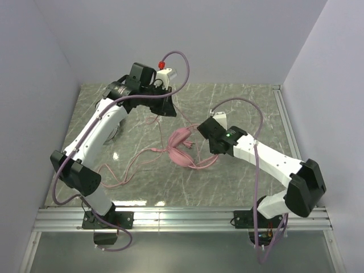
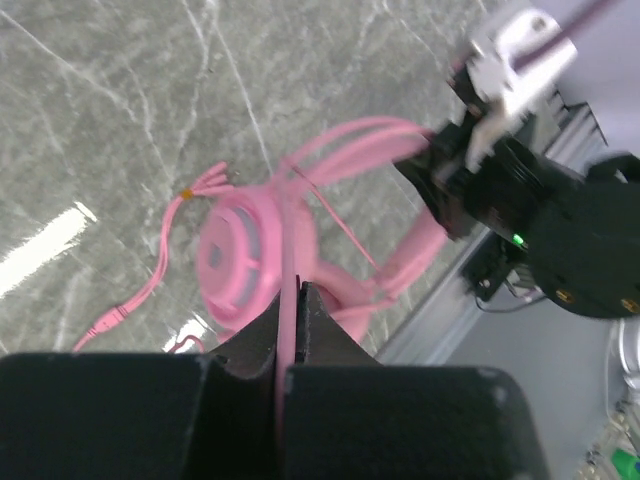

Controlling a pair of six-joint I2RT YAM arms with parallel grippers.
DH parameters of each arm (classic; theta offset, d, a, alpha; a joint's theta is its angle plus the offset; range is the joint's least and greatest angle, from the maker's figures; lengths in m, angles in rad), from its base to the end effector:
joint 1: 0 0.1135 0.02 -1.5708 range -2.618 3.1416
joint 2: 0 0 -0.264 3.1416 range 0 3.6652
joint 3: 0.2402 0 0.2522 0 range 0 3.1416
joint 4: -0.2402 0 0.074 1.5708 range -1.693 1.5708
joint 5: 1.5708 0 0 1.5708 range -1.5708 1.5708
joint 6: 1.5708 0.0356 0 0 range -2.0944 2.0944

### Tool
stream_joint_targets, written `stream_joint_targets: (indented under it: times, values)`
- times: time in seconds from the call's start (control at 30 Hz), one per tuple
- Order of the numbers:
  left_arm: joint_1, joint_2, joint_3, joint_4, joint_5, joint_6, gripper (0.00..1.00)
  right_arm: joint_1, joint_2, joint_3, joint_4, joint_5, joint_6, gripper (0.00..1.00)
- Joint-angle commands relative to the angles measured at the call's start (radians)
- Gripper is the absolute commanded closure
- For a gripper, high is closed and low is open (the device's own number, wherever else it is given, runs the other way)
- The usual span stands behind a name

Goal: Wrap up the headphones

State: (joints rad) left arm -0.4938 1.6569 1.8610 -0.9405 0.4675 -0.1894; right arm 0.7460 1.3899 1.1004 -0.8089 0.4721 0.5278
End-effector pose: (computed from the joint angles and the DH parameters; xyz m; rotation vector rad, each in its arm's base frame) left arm 0.2995 -0.1794 0.4139 0.6041 2.2952 -0.8800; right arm 0.2111 0.1731 0.2666 -0.1276 2.4877 -0.1249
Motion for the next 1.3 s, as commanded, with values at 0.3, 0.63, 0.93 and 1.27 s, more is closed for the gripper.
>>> stream_joint_targets:
  times: [0.3,0.63,0.93,1.27]
  values:
    - [0.003,-0.207,-0.172,0.152,0.203,-0.081,1.0,-0.095,0.162,0.194,-0.041,0.085,0.011,1.0]
    - [-0.046,-0.29,-0.351,0.29,0.246,-0.156,1.0,-0.171,0.213,0.268,0.007,0.092,0.064,1.0]
    - [-0.129,-0.28,-0.347,0.361,0.131,-0.217,1.0,-0.158,0.242,0.297,0.008,0.157,0.13,1.0]
    - [-0.256,-0.407,-0.659,0.58,0.094,-0.307,1.0,-0.183,0.215,0.239,0.086,0.062,0.179,1.0]
